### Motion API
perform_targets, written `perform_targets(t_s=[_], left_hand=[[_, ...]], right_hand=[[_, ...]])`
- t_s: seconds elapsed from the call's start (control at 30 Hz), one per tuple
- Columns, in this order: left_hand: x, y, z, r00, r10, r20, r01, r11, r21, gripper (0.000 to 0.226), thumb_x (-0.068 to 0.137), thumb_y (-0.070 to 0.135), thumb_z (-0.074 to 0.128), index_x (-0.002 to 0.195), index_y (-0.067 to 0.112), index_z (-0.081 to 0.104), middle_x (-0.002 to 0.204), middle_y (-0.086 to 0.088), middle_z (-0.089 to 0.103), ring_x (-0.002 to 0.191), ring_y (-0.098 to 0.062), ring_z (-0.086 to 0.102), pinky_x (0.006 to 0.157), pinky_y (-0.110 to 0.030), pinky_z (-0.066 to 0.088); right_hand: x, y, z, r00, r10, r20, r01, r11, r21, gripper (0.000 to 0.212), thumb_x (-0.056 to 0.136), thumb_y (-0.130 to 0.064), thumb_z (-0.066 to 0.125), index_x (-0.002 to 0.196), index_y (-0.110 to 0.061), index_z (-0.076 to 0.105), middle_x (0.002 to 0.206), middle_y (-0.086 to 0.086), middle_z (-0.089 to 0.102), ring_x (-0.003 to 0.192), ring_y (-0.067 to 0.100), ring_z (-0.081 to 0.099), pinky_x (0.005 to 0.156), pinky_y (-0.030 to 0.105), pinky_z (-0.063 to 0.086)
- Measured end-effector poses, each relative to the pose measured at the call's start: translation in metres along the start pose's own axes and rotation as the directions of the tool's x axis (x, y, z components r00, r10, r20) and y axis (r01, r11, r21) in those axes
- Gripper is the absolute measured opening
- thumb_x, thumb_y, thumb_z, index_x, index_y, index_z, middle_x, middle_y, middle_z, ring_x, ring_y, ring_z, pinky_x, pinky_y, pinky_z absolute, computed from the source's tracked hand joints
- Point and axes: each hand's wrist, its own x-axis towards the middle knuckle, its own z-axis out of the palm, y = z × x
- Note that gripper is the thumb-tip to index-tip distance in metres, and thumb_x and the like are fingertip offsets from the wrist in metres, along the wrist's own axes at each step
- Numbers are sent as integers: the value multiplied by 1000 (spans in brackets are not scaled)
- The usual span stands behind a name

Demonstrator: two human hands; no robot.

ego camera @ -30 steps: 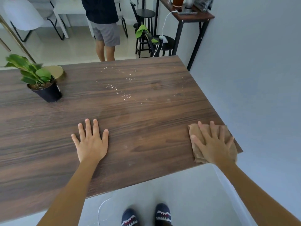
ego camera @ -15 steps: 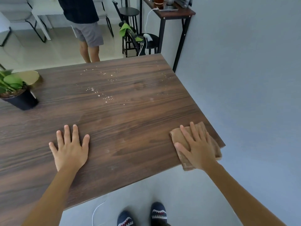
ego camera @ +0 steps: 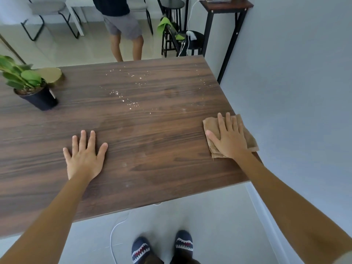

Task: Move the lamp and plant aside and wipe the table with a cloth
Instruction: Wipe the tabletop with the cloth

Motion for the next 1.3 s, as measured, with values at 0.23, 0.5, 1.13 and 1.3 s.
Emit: perform_targets(t_s=[0.23, 0.5, 1.13, 1.3], left_hand=[[-13, -43, -19, 997, 74, -7, -73, 958, -278, 59, 97, 44, 38, 151, 24, 20, 162, 1, 4, 148, -18, -3, 117, -50, -1], [-27, -182, -43, 995, -101, 5, 102, 994, -41, 59, 97, 47, 27, 151, 24, 17, 162, 2, 4, 148, -20, -3, 116, -55, 1], [-5, -213, -34, 998, 46, -38, -44, 998, 37, 64, 94, 58, 15, 152, 30, 9, 162, 0, 5, 148, -26, -2, 116, -56, 5], [-6, -220, -34, 996, 87, -19, -87, 996, 29, 59, 97, 50, 17, 152, 30, 8, 162, 0, 4, 148, -25, -1, 117, -53, 7]], right_hand=[[-81, 13, 5, 915, -395, 81, 400, 915, -50, 80, 89, -76, 6, 153, -31, 21, 164, 7, 14, 151, 31, 8, 122, 47, 7], [34, -168, 4, 968, 247, 40, -250, 959, 131, 78, 92, -68, 13, 157, -25, 5, 164, 17, -6, 148, 45, -8, 115, 67, -3], [-1, -289, 22, 931, 364, 34, -365, 919, 148, 74, 93, -67, 14, 156, -30, 4, 164, 16, -7, 148, 45, -9, 114, 68, -5], [-96, -440, 63, 928, -371, 24, 367, 926, 92, 69, 94, -66, 24, 155, -36, 15, 165, 11, 5, 150, 40, 1, 117, 64, 1]])
